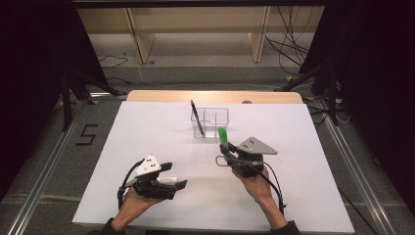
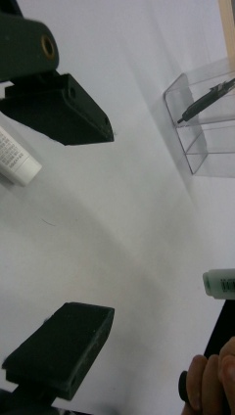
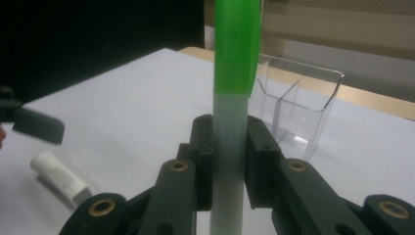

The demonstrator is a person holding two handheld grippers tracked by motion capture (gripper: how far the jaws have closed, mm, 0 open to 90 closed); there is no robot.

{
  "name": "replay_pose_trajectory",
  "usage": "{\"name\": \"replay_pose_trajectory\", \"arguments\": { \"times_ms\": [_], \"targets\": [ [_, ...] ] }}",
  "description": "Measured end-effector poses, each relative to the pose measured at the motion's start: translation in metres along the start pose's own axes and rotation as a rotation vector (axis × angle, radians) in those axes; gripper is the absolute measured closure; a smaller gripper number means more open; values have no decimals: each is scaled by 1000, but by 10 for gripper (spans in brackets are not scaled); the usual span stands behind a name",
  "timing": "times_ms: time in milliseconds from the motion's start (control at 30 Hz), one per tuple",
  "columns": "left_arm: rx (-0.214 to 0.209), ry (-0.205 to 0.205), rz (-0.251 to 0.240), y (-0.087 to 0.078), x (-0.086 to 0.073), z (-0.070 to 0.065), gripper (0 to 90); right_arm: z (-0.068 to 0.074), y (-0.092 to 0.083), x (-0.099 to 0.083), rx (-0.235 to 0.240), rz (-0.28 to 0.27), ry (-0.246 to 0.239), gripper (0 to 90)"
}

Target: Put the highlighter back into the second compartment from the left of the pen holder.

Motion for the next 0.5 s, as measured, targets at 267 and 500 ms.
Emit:
{"name": "replay_pose_trajectory", "arguments": {
  "times_ms": [267, 500],
  "targets": [
    [23, 25, 30, 0, -4, 1, 158, -14, 22, 26, -6, -16, 76, 773],
    [41, 30, 47, -1, -9, 3, 158, -20, 41, 44, -23, -18, 90, 772]
  ]
}}
Point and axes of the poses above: each handheld gripper's, and its own axes: y roughly forward along the jaws, x roughly out of its top, z roughly to its left, the point moved 7 cm from there along y, roughly forward along the jaws, and after that the axes turned 10 degrees about y, right-handed, at the moved point
